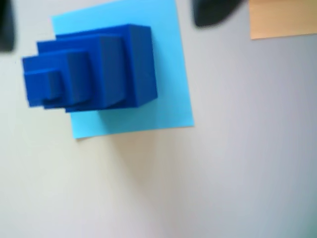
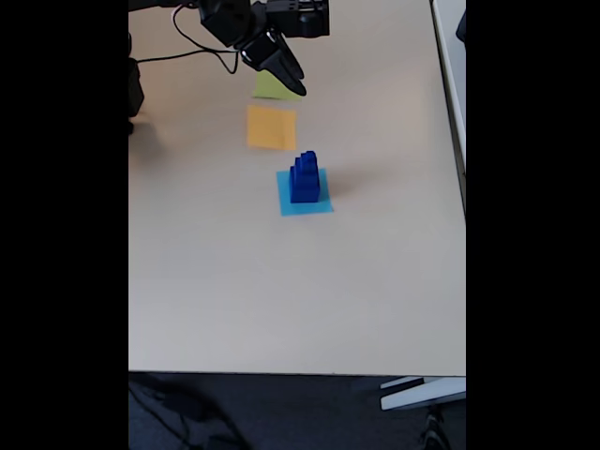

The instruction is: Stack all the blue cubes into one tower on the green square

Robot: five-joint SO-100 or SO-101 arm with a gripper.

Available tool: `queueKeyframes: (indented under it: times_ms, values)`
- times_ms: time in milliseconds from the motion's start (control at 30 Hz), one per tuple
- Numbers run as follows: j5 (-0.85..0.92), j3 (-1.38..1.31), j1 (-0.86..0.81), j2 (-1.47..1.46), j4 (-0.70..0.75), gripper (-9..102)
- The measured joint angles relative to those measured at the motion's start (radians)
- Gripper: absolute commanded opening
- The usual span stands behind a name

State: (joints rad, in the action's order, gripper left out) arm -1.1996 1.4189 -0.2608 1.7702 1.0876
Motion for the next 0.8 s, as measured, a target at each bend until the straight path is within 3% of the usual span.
queueKeyframes:
  times_ms: [800]
  values:
    - [0.048,-0.330,-0.064,-0.330,0.089,20]
